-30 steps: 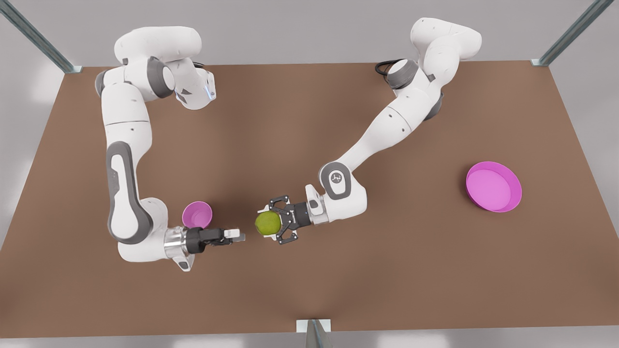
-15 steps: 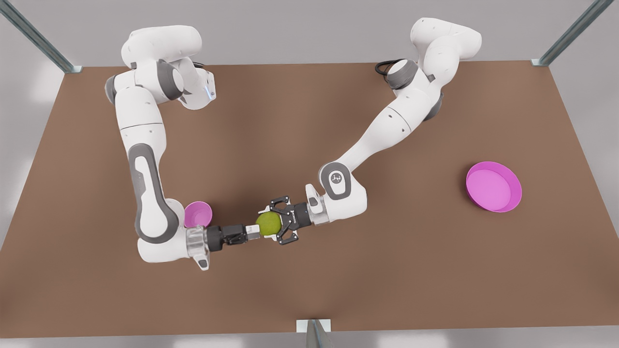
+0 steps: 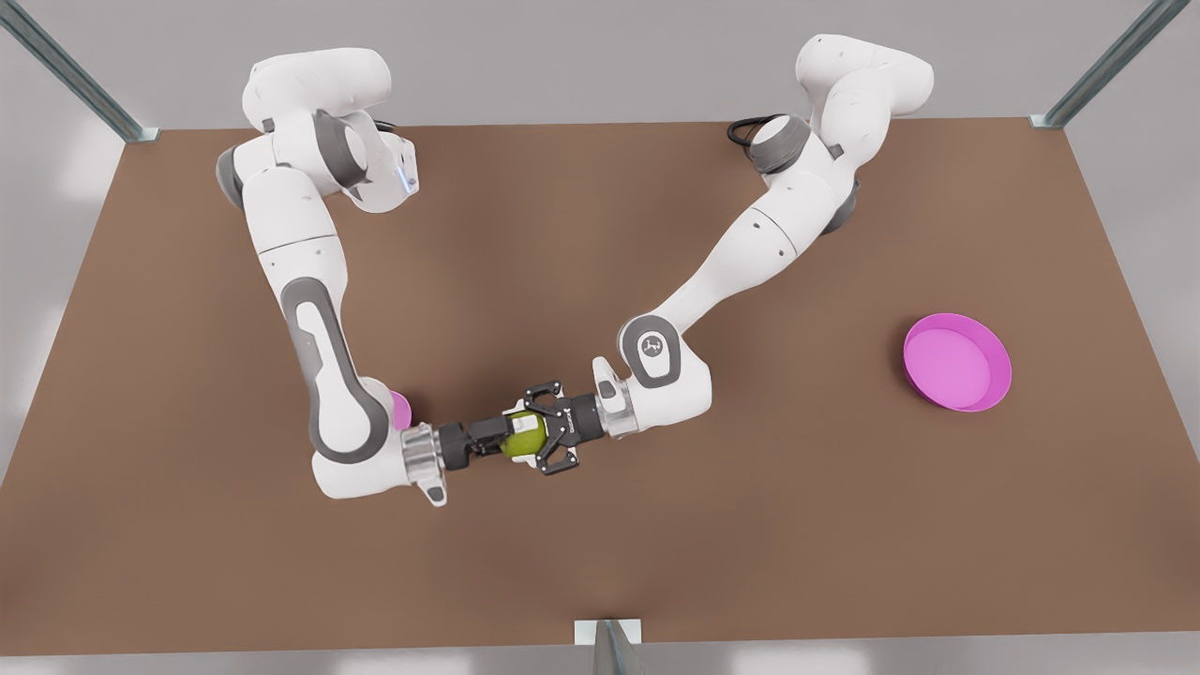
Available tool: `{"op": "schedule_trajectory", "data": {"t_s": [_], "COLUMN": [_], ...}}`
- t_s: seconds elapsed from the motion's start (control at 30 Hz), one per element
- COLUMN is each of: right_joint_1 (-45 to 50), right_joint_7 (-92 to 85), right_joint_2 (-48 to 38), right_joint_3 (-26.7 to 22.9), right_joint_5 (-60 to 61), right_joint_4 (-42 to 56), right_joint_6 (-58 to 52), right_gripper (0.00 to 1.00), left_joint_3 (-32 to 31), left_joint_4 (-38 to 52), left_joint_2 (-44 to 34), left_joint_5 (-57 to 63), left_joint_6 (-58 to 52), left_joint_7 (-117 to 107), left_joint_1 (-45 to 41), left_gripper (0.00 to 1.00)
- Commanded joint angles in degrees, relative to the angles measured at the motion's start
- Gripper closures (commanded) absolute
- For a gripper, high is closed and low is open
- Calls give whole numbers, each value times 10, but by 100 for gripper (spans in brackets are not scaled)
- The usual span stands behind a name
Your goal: Use the left arm to pick up the apple from the plate, transfer it to the gripper of the right arm, and then use the right arm to place it into the bowl
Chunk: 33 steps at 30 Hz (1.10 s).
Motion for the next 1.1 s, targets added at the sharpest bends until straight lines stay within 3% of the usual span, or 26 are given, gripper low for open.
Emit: {"op": "schedule_trajectory", "data": {"t_s": [0.0, 0.07, 0.17, 0.27, 0.7, 0.73, 0.77, 0.8, 0.87, 0.97, 1.07], "right_joint_1": [1, 1, 1, -6, -61, -68, -76, -83, -98, -117, -135], "right_joint_7": [-5, -5, -5, -6, -10, -10, -10, -10, -12, -51, -55], "right_joint_2": [-2, -3, -4, -4, -7, -7, -14, -28, -53, -98, -136], "right_joint_3": [4, 4, 4, 3, -2, -3, -2, 0, 2, 3, 3], "right_joint_5": [2, 2, 1, -6, -64, -80, -107, -167, -281, -410, -520], "right_joint_4": [0, 1, 1, 1, 2, 3, 3, 3, 0, -46, -85], "right_joint_6": [5, 4, 4, -1, -23, -23, -23, -23, -23, -34, -33], "right_gripper": [10, 21, 25, 25, 24, 24, 24, 24, 24, 24, 24], "left_joint_3": [0, 0, 0, 0, 12, 36, 62, 76, 89, 131, 133], "left_joint_4": [0, 0, 0, 0, -10, -46, -77, -77, -76, -76, -78], "left_joint_2": [-1, -1, -1, -1, -6, -24, -38, -68, -158, -305, -383], "left_joint_5": [2, 2, 2, 1, -1, 49, 192, 452, 690, 908, 868], "left_joint_6": [-5, -5, -5, -4, -6, -19, -62, -199, -420, -719, -759], "left_joint_7": [16, 15, 16, 12, -29, -104, -241, -467, -585, -865, -1115], "left_joint_1": [-1, -1, -1, -1, 22, 66, 103, 147, 196, 252, 303], "left_gripper": [26, 26, 26, 1, 1, 0, 0, 0, 0, 0, 0]}}
